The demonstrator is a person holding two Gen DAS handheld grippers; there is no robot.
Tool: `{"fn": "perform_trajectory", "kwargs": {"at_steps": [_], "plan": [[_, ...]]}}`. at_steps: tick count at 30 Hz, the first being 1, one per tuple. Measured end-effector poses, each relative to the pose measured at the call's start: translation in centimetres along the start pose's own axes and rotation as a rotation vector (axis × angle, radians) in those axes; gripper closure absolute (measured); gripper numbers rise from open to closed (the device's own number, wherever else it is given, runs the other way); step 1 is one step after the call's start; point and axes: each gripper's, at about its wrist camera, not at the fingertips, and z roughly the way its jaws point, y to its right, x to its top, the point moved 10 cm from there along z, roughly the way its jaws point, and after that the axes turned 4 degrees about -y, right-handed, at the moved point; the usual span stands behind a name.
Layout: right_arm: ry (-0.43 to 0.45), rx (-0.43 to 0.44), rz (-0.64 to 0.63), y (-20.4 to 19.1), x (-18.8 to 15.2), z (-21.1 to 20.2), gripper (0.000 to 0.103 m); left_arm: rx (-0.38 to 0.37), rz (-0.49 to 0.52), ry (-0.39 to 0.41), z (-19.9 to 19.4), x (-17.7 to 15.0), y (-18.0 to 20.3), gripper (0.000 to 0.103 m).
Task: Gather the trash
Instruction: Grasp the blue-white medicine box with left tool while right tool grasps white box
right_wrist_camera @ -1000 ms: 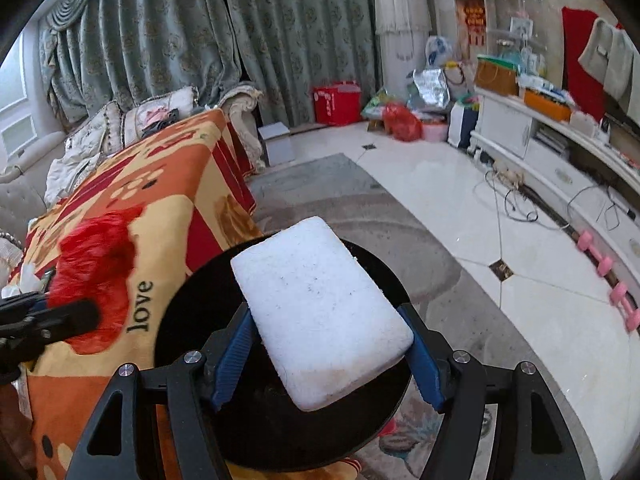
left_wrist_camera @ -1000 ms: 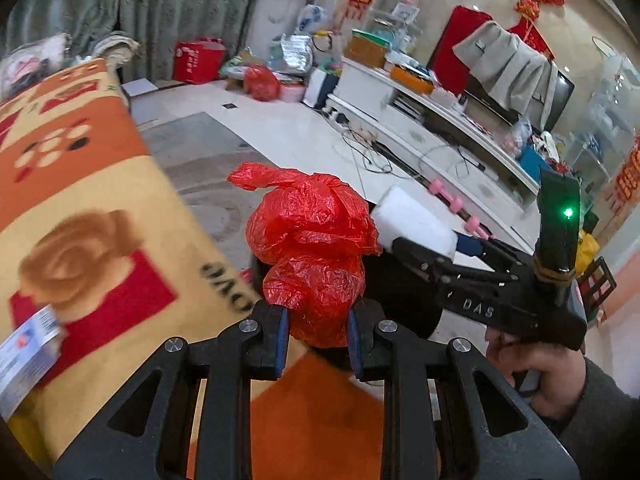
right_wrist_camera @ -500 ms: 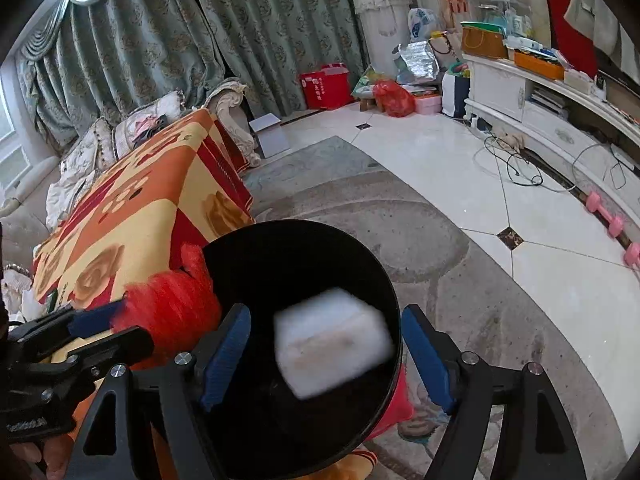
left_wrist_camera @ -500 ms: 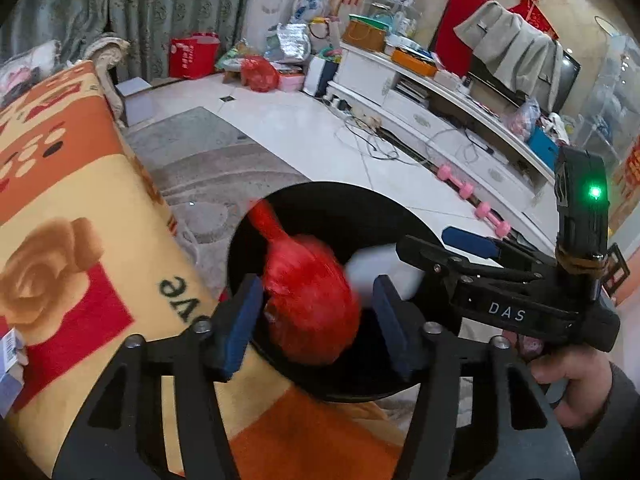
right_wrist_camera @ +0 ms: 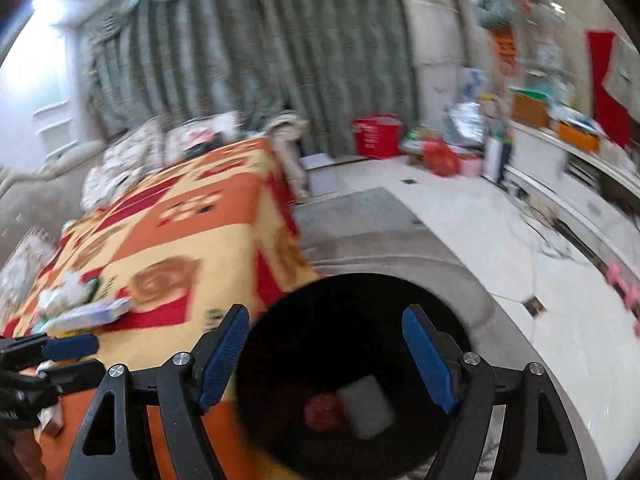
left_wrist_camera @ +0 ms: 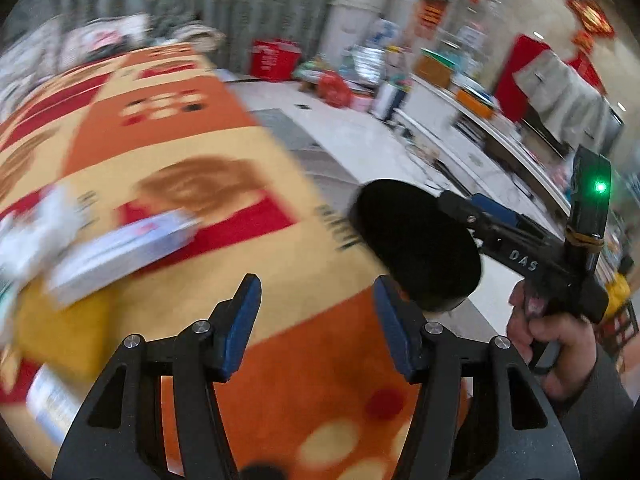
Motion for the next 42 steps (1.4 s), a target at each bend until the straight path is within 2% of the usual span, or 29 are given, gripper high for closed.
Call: {"fn": "perform_trajectory", "kwargs": {"at_steps": [3, 5, 8, 9, 12, 14, 17, 19, 21, 23, 26, 29, 32, 36, 38, 40, 42], "plan": [[-0.012, 0.074, -0.079, -4.6, -0.2, 0.0, 0.026, 0.079, -0.106, 0.017, -3.5, -2.7, -4.8, 0.046], [-0.012, 0.106, -0.135, -7.2, -0.4, -0.1, 0.026, 0.165, -0.209, 0.021, -5.9, -5.2, -8.8, 0.045], [-0.017, 0.131, -0.198, -10.1, -0.8, 0.3, 0.026, 0.288, -0.349, 0.015, -7.5, -8.5, -13.1, 0.042], [-0.018, 0.147, -0.212, -11.1, -0.9, 0.5, 0.026, 0.308, -0.401, 0.013, -7.5, -9.2, -14.0, 0.041], [-0.022, 0.169, -0.222, -12.5, -1.0, 1.2, 0.026, 0.298, -0.52, -0.019, -6.5, -10.7, -15.4, 0.041], [-0.027, 0.181, -0.228, -13.1, -1.1, 1.5, 0.026, 0.249, -0.54, -0.022, -5.3, -10.5, -14.8, 0.041], [-0.032, 0.191, -0.255, -13.8, -1.5, 1.7, 0.026, 0.244, -0.555, -0.016, -4.5, -9.9, -13.8, 0.041], [-0.037, 0.194, -0.273, -14.1, -1.8, 1.9, 0.026, 0.258, -0.557, -0.015, -4.1, -9.7, -13.7, 0.037], [-0.039, 0.201, -0.279, -14.1, -2.0, 1.9, 0.026, 0.307, -0.526, -0.025, -3.8, -9.5, -13.3, 0.035], [-0.041, 0.217, -0.283, -14.2, -2.2, 1.8, 0.026, 0.352, -0.465, -0.04, -3.4, -9.5, -13.0, 0.035], [-0.059, 0.268, -0.305, -15.4, -2.5, 2.2, 0.026, 0.383, -0.38, -0.044, -3.4, -9.5, -12.9, 0.035], [-0.104, 0.345, -0.39, -18.5, -2.8, 3.5, 0.026, 0.384, -0.308, -0.037, -3.6, -9.7, -12.6, 0.036], [-0.151, 0.383, -0.552, -22.0, -3.1, 5.2, 0.026, 0.382, -0.245, -0.042, -4.1, -9.8, -13.3, 0.044], [-0.167, 0.411, -0.753, -25.9, -3.4, 6.9, 0.026, 0.326, -0.191, -0.068, -5.2, -10.6, -14.4, 0.046], [-0.176, 0.409, -0.845, -27.3, -4.0, 7.9, 0.026, 0.263, -0.154, -0.088, -5.7, -11.2, -14.6, 0.046], [-0.19, 0.39, -0.94, -28.4, -4.9, 9.2, 0.026, 0.219, -0.131, -0.097, -6.1, -11.7, -14.5, 0.047], [-0.2, 0.347, -1.014, -29.0, -5.6, 10.7, 0.026, 0.222, -0.121, -0.107, -6.5, -12.3, -14.7, 0.046]]}}
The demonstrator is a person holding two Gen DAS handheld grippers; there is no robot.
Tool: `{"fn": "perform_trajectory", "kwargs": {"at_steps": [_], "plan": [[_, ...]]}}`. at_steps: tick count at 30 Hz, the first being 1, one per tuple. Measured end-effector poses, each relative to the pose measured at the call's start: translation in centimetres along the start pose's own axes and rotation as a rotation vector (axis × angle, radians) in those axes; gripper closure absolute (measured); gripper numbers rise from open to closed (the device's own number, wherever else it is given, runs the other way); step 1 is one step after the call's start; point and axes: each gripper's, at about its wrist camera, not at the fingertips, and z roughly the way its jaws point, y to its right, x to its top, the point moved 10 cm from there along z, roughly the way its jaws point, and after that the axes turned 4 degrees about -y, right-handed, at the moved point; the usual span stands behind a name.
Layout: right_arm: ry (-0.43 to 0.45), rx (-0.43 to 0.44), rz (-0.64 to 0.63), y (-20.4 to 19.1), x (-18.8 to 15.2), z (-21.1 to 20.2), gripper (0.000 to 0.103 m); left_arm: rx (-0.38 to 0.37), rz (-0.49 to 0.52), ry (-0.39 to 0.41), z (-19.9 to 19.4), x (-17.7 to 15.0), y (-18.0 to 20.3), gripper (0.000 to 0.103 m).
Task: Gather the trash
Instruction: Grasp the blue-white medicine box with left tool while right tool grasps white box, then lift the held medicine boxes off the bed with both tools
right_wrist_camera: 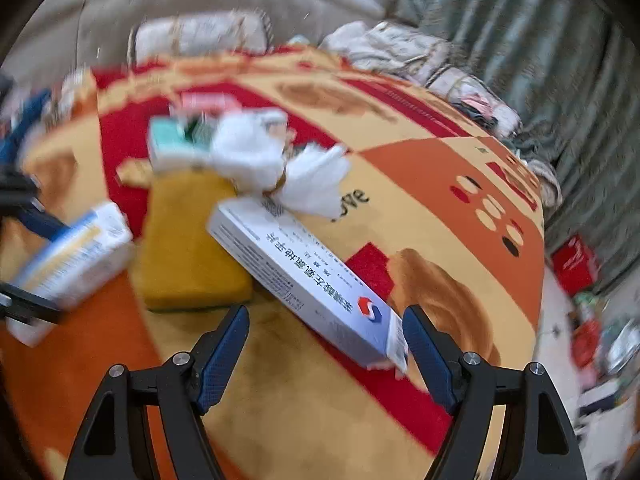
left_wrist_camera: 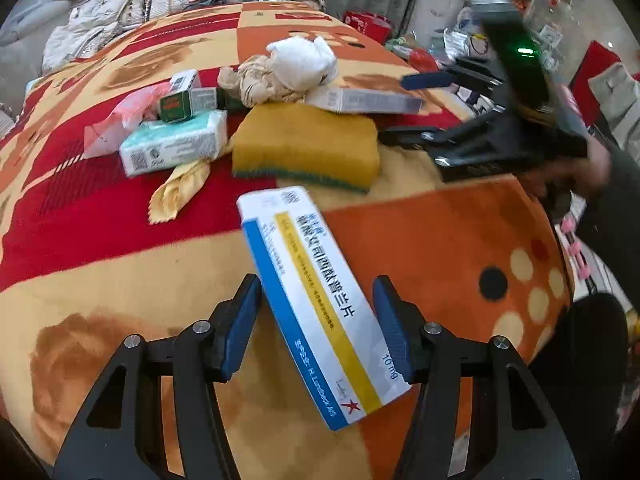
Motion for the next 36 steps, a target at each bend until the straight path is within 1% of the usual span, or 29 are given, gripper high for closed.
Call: {"fn": "perform_trajectory", "kwargs": {"at_steps": [1, 3, 5, 6, 7, 8, 10, 11, 12, 15, 16, 19, 22, 24, 26, 29, 33, 36], "plan": [[-0.01, -0.02, -0.021, 0.1, 0.1, 0.7, 0.026, 0.002, -0.011, 0.0, -0.1, -0.2, -0.2, 0.046], [-0.01, -0.042, -0.02, 0.5, 0.3, 1.4, 0.027, -0.005, -0.049, -0.004, -0.3, -0.7, -0.3, 0.046], [-0.006, -0.025, 0.009, 0.7, 0.4, 1.5, 0.057, 0.01, -0.088, -0.003, -0.4, -1.2, -0.3, 0.046], [-0.016, -0.059, 0.026, 1.3, 0.3, 1.6, 0.062, 0.015, -0.1, 0.001, -0.5, -1.2, 0.0, 0.046], [-0.016, -0.072, 0.041, 1.7, 0.4, 1.4, 0.068, 0.024, -0.109, 0.005, -0.5, -1.3, 0.1, 0.046], [-0.008, -0.063, 0.071, 1.9, 0.2, 0.8, 0.076, 0.036, -0.114, 0.012, -0.6, -1.5, 0.1, 0.046], [0.005, -0.059, 0.114, 2.2, 0.0, -0.1, 0.085, 0.063, -0.104, 0.021, -0.7, -1.8, 0.4, 0.047], [0.011, -0.043, 0.14, 2.3, -0.3, -0.7, 0.086, 0.071, -0.099, 0.022, -0.7, -1.7, 0.5, 0.049], [0.014, -0.026, 0.169, 2.3, -0.6, -1.5, 0.086, 0.075, -0.099, 0.026, -0.8, -1.7, 0.5, 0.059], [0.047, 0.012, 0.25, 1.6, -1.9, -3.9, 0.086, 0.061, -0.107, 0.048, -1.2, -1.8, 0.2, 0.06], [0.062, 0.041, 0.293, 1.4, -2.3, -4.6, 0.086, 0.051, -0.105, 0.065, -1.6, -1.7, 0.2, 0.06], [0.122, 0.127, 0.44, 0.6, -4.1, -7.0, 0.086, -0.013, -0.096, 0.118, -3.3, -1.3, 0.9, 0.06], [0.175, 0.167, 0.56, 0.1, -5.9, -8.8, 0.086, -0.024, -0.064, 0.162, -5.0, -0.9, 1.9, 0.06], [0.196, 0.16, 0.603, -0.2, -7.1, -9.6, 0.086, -0.02, -0.046, 0.169, -5.5, -0.8, 2.5, 0.06], [0.179, 0.129, 0.616, -0.3, -7.9, -9.6, 0.086, -0.015, -0.042, 0.169, -5.7, -0.6, 2.9, 0.06], [0.183, 0.089, 0.593, -0.5, -8.0, -10.2, 0.086, 0.012, -0.058, 0.17, -6.0, -0.5, 2.9, 0.06], [0.185, 0.037, 0.607, 0.3, -8.3, -10.7, 0.086, 0.04, -0.088, 0.178, -6.9, -1.1, 2.6, 0.06], [0.168, -0.011, 0.603, 0.7, -8.2, -10.4, 0.086, 0.054, -0.105, 0.182, -7.2, -1.5, 2.2, 0.06]]}}
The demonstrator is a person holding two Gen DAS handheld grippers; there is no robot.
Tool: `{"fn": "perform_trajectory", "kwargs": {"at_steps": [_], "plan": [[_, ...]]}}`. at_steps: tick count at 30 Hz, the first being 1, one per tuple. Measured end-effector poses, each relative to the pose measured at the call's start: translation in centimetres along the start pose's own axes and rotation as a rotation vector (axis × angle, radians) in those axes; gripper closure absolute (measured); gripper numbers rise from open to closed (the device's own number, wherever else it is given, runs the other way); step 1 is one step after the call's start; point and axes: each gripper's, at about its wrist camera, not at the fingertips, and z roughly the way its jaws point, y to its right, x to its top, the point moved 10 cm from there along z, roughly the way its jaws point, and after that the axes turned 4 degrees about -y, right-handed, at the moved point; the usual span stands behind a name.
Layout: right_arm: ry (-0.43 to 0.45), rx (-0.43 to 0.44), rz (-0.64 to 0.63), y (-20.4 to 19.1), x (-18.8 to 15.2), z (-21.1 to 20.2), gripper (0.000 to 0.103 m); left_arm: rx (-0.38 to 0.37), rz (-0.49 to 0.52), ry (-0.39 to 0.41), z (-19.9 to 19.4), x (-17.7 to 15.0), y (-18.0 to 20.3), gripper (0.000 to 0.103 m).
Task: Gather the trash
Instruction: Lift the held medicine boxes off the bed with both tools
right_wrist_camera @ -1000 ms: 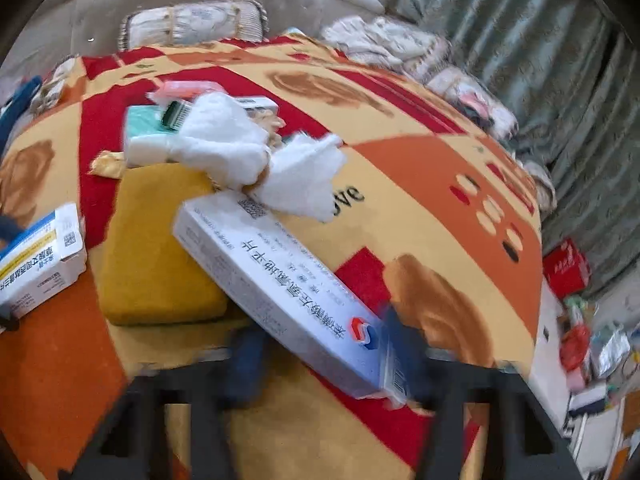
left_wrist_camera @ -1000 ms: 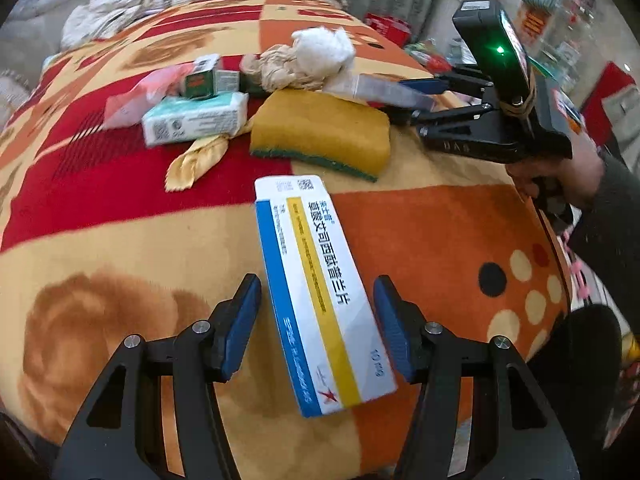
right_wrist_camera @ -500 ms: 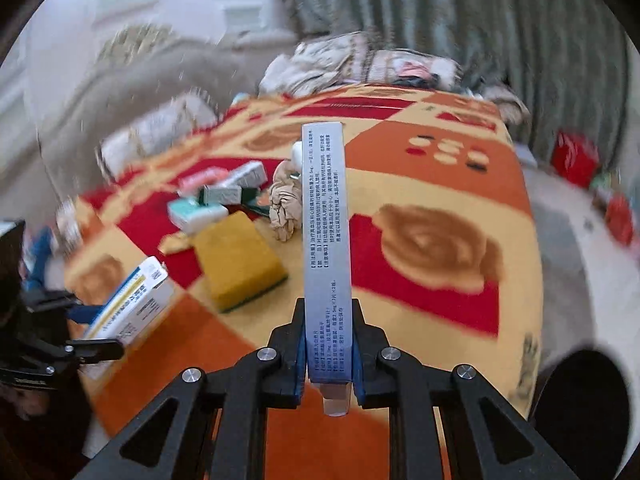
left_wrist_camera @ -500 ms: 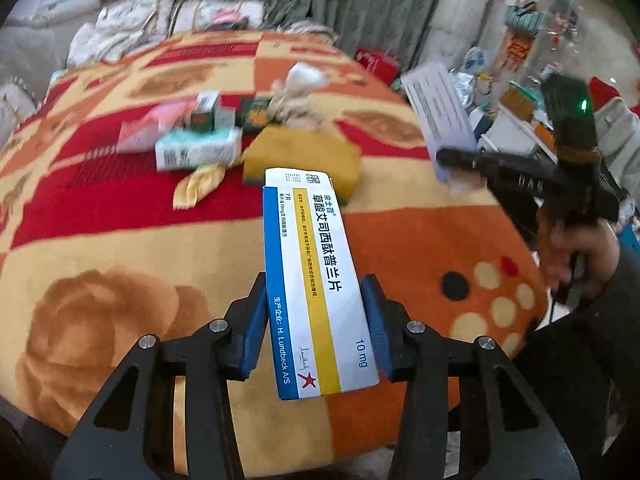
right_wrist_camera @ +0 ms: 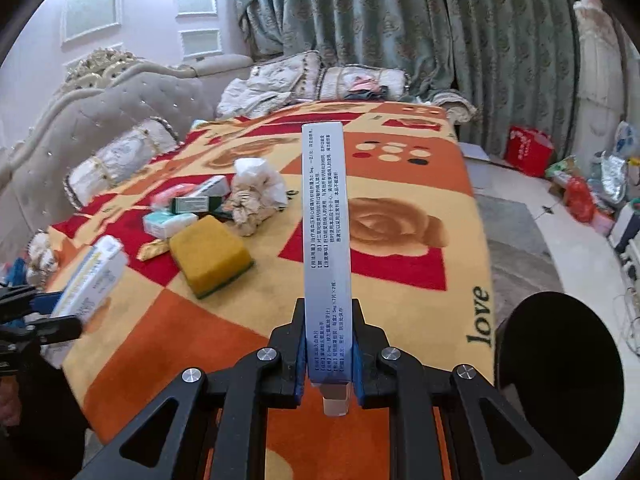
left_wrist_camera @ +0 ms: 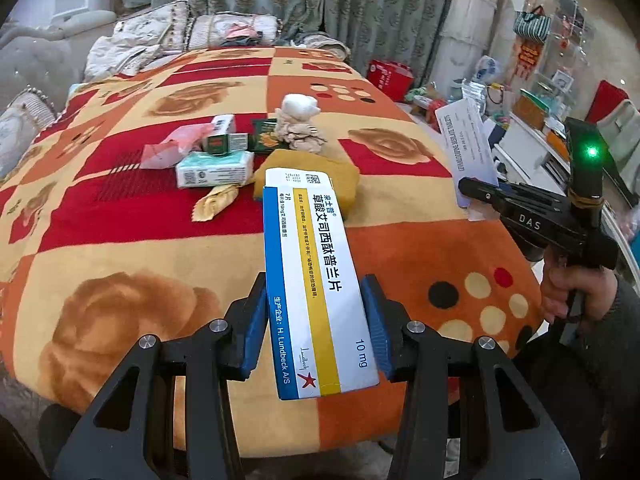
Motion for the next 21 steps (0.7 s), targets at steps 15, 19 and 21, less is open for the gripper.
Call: {"fn": "perform_trajectory", "kwargs": {"at_steps": [15, 19, 21], "plan": [[-0.063, -0.059, -0.015, -0.4, -0.4, 1.7, 0.086, -0.004, 0.036, 0.025, -0.7, -1.1, -0.7, 0.06], [-0.071, -0.062, -0.019, -0.7, -0.2, 2.2, 0.086, -0.001, 0.042, 0.037, -1.1, -1.0, -0.9, 0.06], [-0.074, -0.062, -0.019, -0.7, -0.1, 2.4, 0.086, 0.003, 0.037, 0.038, -1.2, -0.9, -1.2, 0.06]]}}
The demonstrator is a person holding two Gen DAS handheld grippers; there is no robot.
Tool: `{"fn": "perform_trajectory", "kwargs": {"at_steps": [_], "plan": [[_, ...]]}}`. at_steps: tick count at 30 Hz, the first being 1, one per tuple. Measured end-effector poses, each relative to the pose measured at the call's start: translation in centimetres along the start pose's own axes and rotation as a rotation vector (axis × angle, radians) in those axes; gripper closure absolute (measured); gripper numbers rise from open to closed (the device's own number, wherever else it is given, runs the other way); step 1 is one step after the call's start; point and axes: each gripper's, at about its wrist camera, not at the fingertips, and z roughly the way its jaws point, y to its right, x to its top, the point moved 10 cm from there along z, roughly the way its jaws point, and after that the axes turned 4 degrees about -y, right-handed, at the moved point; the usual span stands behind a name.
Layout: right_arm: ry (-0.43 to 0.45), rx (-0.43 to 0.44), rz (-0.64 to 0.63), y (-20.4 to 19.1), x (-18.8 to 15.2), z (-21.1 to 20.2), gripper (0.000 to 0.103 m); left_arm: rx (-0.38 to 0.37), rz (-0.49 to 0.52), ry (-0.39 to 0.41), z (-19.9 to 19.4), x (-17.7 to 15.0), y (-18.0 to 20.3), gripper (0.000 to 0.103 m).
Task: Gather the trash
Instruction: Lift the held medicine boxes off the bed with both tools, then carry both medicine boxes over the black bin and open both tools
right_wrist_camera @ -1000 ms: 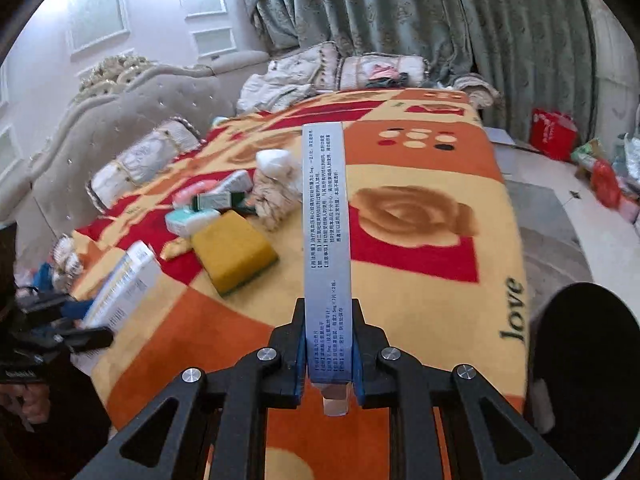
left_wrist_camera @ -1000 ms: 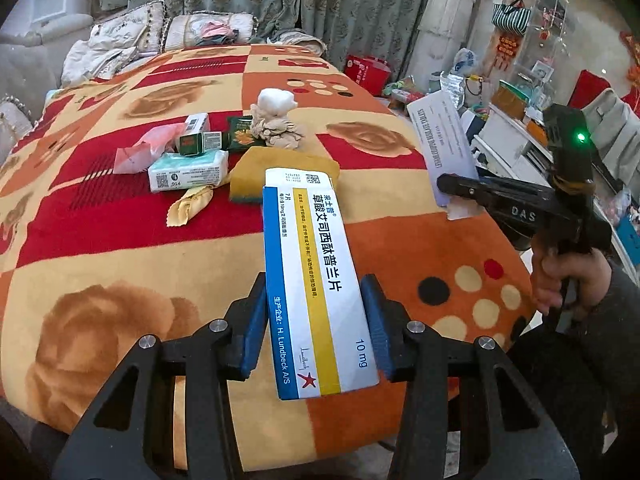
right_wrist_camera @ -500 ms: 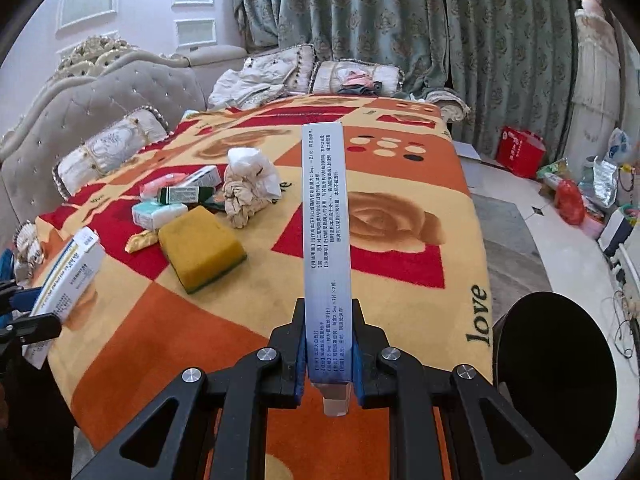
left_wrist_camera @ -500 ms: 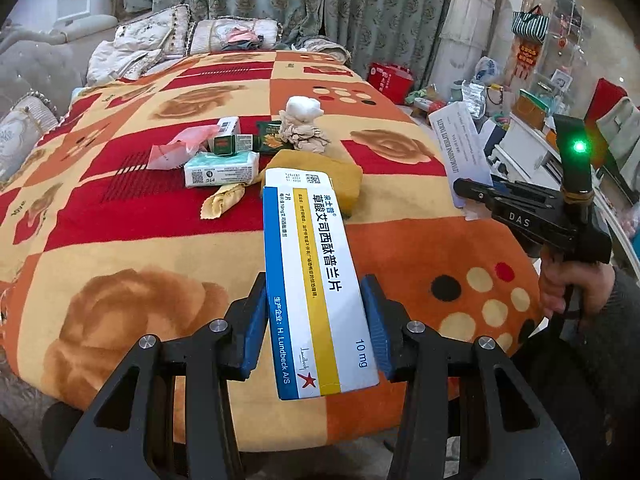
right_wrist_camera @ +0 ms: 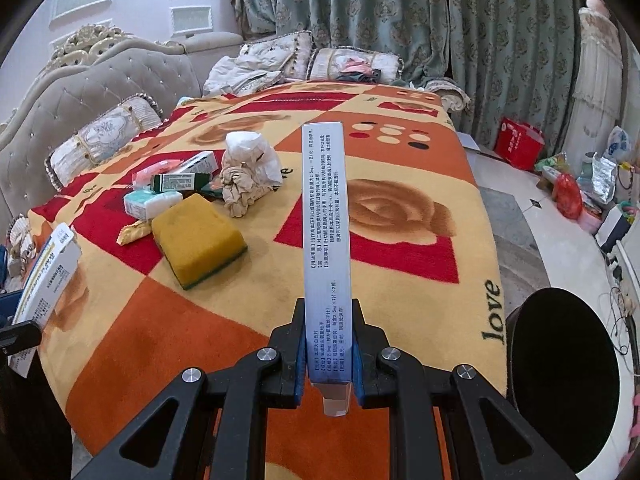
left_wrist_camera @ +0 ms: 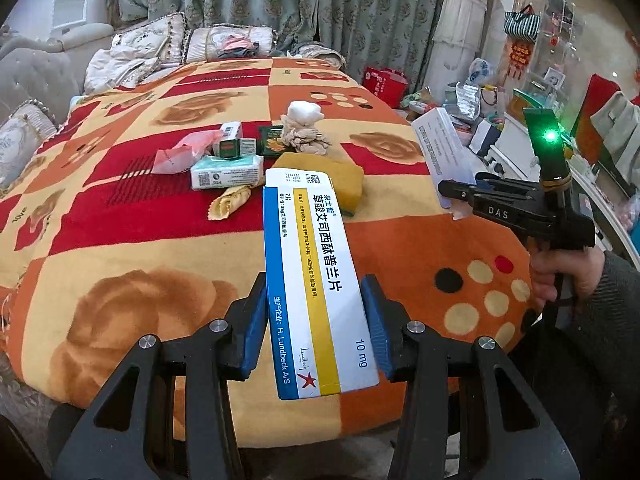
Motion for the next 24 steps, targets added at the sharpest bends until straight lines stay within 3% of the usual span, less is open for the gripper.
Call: {"fn": "perform_trajectory", "kwargs": {"at_steps": [17, 24], "plan": [[0.042, -0.012, 0.041, 1.5, -0.1, -1.6, 0.086, 0.02, 0.058, -0.001, -0.4, 0.1, 2.0, 0.06], [0.083, -0.029, 0.089, 3.6, -0.6, -3.4, 0.086, -0.018, 0.09, -0.02, 1.0, 0.4, 3.8, 0.06]]}}
